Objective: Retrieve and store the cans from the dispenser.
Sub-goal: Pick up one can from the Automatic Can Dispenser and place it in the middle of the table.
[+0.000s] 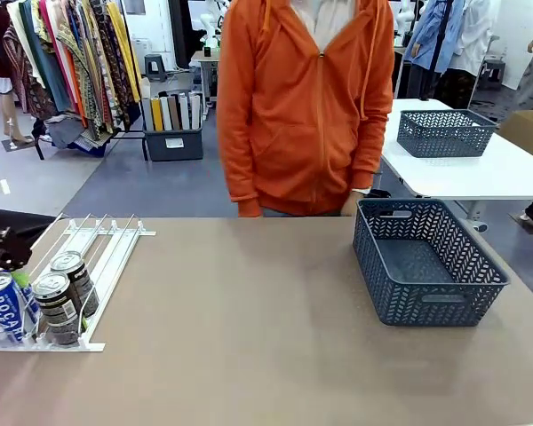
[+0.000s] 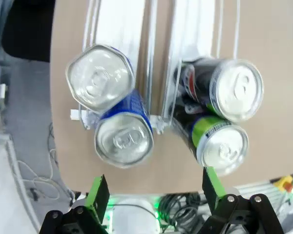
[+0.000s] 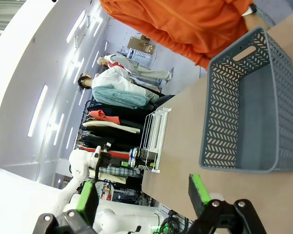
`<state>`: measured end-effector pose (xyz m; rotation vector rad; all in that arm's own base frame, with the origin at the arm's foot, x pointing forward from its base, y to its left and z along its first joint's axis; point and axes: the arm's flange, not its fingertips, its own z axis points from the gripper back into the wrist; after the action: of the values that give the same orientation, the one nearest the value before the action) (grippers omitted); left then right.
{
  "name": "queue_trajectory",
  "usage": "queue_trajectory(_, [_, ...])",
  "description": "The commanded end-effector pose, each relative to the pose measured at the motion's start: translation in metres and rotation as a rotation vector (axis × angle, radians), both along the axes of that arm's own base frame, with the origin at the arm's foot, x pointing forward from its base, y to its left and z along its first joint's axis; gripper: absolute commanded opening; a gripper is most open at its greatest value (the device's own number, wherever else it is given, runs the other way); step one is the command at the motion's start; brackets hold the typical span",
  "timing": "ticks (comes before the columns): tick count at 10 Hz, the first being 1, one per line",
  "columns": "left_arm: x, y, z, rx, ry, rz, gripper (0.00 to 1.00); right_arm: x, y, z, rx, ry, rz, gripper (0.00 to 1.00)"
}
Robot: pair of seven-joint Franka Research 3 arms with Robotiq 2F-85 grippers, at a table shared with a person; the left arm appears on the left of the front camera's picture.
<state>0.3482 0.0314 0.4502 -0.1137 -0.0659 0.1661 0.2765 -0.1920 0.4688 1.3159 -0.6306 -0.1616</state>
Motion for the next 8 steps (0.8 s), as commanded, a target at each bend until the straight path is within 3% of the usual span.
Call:
queue_trajectory(1, [0.005, -0.003, -0.015, 0.045, 0.002, 0.092, 1.00, 0.002, 0.001, 0.005, 0.023, -0.010, -0.012, 1.00])
queue_trajectory(3, [0.015, 0.002, -0.028, 0.030, -0.027, 0.140, 1.00, 0.002, 0.001, 0.005, 0.023, -0.010, -0.012, 1.00])
queue_trajectory(8, [0.023, 0.013, -0.041, 0.072, -0.007, 0.205, 1.00, 0.002, 0.001, 0.005, 0.023, -0.010, -0.012, 1.00])
